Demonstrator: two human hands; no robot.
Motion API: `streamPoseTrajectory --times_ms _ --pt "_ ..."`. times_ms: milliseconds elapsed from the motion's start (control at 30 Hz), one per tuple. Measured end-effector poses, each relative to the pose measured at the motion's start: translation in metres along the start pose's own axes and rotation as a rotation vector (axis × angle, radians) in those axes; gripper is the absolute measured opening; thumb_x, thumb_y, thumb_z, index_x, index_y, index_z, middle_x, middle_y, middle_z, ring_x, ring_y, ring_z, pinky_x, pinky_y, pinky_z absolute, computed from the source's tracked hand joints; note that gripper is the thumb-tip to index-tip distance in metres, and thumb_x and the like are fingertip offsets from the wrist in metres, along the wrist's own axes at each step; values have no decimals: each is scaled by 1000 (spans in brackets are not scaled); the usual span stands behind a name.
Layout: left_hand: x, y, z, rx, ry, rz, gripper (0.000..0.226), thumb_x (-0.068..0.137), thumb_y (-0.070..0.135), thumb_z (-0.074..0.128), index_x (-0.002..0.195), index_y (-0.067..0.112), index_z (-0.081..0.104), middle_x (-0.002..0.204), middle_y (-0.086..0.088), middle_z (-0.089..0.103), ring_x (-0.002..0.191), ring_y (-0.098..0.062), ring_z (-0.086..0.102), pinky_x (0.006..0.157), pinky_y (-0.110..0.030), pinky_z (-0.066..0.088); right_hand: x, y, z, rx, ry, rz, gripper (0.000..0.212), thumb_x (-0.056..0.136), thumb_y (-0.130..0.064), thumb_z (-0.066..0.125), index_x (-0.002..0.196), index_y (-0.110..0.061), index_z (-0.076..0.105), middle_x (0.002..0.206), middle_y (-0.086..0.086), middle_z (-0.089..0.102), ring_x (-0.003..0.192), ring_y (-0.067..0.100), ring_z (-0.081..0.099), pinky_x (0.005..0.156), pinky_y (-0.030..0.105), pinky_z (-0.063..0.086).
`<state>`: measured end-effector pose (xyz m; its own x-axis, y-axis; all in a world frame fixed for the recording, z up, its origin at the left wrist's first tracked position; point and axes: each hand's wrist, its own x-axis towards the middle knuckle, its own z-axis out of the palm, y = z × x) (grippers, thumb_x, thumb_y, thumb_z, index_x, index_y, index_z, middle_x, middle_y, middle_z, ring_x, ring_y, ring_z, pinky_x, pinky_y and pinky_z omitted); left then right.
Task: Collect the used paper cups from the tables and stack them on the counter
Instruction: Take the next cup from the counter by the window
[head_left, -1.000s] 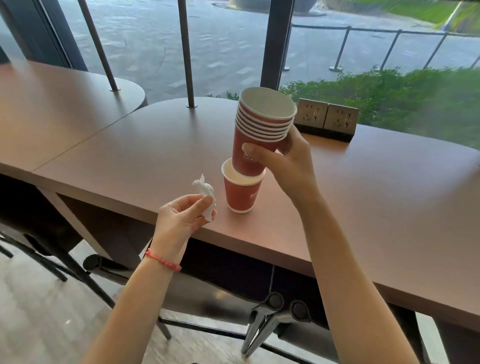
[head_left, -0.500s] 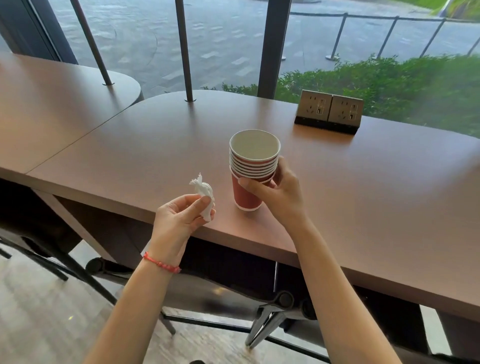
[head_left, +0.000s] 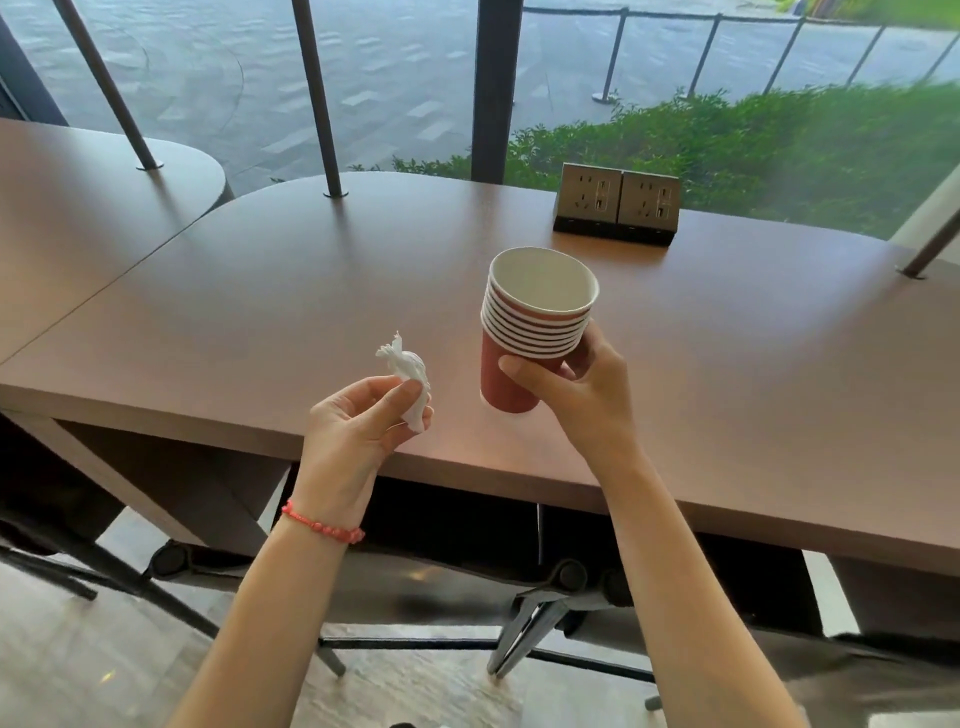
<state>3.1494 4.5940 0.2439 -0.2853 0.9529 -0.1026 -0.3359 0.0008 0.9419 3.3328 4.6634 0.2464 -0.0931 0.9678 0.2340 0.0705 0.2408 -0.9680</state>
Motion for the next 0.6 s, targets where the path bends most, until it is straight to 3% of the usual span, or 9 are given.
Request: streamPoseTrajectory --times_ms 167,433,600 --pt "3 -2 22 6 -136 -21 14 59 30 73 68 19 75 69 -1 70 64 -13 66 62 -23 55 -35 -14 -27 40 119 18 67 56 -30 79 117 -8 57 101 -9 68 96 3 65 79 15 52" --pt "-20 -27 76 23 -406 -115 15 59 29 73 68 17 75 69 -1 70 64 -13 64 62 -22 54 -111 -20 -82 35 370 66 66 46 -43 79 105 -23 58 89 -16 71 90 0 66 75 14 52" --pt "-54 -53 113 71 -575 -182 18 60 31 73 71 17 75 68 0 69 64 -12 64 62 -22 54 -174 -17 -123 -8 534 55 56 54 -37 77 106 -30 56 93 -24 69 93 -1 64 74 11 50"
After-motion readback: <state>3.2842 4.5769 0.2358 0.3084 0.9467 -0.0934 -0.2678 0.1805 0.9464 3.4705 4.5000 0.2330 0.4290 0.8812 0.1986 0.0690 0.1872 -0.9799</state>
